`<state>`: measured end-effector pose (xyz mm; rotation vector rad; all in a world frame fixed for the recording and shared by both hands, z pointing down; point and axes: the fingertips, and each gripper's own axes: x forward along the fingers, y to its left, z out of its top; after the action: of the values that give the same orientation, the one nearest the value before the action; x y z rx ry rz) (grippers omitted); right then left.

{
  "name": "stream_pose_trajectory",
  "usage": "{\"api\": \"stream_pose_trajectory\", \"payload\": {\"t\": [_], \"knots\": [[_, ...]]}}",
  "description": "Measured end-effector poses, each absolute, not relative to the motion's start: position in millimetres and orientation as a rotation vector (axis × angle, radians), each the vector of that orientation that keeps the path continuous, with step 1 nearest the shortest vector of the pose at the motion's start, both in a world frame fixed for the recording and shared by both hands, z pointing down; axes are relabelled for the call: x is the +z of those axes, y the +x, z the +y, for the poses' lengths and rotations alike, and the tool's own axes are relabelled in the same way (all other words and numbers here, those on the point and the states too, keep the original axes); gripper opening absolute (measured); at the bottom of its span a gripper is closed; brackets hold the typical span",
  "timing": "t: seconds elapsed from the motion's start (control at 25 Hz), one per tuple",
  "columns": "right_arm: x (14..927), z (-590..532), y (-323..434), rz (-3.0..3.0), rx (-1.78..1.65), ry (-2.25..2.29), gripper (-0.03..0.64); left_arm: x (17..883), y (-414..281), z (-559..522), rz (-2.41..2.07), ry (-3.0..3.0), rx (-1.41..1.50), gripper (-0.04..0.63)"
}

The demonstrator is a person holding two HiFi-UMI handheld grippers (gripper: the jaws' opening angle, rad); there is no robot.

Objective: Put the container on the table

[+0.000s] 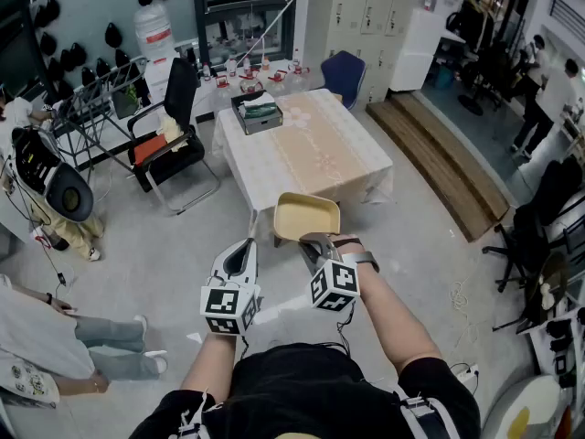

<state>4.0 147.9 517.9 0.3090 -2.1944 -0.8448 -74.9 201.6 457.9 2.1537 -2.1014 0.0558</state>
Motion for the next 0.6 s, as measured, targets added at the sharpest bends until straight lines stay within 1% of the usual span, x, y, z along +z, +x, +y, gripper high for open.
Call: {"api": "stream_pose_trajectory", "payload": {"t": [0.6], "knots": [[513.2,142.2,-26.5,-2.214,-0.782,0.377,0.026,459.0,-100.4,199.6,-2.057,2.199,0.05,0.014]]}}
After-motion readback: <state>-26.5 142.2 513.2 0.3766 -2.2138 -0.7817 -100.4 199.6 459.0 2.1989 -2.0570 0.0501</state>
